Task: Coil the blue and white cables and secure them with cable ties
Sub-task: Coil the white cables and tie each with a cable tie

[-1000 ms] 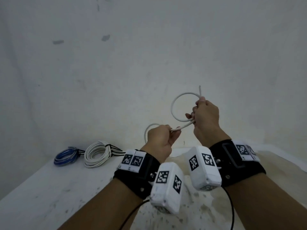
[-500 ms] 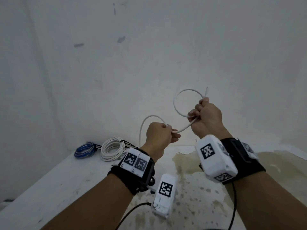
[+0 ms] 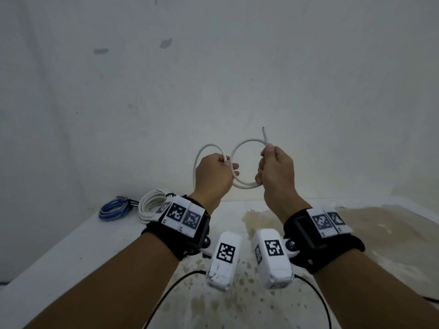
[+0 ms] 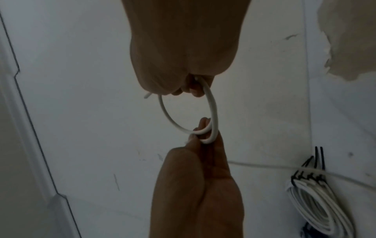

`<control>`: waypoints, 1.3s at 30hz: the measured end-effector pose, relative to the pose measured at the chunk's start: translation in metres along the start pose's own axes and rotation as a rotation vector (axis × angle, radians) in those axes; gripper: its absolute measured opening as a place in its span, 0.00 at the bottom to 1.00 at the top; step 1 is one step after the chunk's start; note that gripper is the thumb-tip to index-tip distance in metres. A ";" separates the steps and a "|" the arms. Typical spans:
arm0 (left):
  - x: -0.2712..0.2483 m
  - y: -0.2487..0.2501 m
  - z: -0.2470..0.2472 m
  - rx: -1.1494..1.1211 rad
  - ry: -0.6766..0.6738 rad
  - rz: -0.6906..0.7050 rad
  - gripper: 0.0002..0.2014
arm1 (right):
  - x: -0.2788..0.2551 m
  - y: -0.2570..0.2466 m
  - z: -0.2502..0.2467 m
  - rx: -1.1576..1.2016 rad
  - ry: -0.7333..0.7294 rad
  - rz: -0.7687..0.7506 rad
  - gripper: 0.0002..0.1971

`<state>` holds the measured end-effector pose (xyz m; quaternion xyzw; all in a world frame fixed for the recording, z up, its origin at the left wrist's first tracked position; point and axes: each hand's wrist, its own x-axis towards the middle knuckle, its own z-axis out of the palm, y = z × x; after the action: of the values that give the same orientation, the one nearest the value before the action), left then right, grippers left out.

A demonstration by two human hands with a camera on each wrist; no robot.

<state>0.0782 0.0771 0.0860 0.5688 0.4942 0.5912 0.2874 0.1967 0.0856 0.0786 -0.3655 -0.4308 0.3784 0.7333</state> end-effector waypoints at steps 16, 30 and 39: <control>0.009 -0.004 -0.028 -0.147 -0.144 0.102 0.12 | -0.012 0.003 0.006 0.308 -0.149 0.228 0.17; 0.014 0.003 -0.032 0.241 -0.150 0.272 0.13 | -0.018 0.020 0.006 0.187 -0.248 0.267 0.16; 0.044 0.007 -0.049 0.450 -0.307 0.387 0.13 | -0.001 0.026 0.017 0.177 -0.392 0.224 0.16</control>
<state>0.0243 0.1018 0.1167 0.7838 0.4461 0.4184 0.1079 0.1747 0.0996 0.0616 -0.2646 -0.4868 0.5576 0.6181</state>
